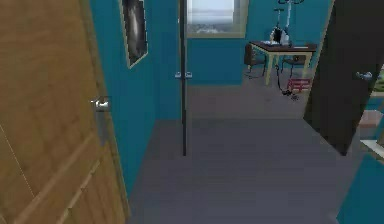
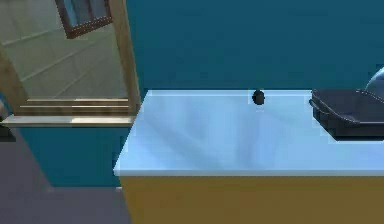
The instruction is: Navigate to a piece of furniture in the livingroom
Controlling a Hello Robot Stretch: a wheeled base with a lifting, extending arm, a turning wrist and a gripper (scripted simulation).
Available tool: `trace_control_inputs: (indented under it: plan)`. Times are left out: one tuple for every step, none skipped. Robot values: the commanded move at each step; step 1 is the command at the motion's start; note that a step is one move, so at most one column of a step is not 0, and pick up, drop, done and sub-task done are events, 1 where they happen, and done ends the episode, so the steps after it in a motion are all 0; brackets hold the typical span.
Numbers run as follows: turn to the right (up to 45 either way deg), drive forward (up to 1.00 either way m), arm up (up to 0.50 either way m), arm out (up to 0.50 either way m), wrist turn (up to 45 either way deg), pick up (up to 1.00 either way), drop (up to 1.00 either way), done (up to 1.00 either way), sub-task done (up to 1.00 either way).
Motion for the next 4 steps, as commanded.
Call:
trace_control_inputs:
  plan:
    - [-15.0,0.0,0.0,0.0,0.0,0.0,0.0,0.0,0.0]
    - [0.0,0.4,0.0,0.0,0.0,0.0,0.0,0.0,0.0]
    - [39.0,0.0,0.0,0.0,0.0,0.0,0.0,0.0,0.0]
    - [0.0,1.0,0.0,0.0,0.0,0.0,0.0,0.0,0.0]
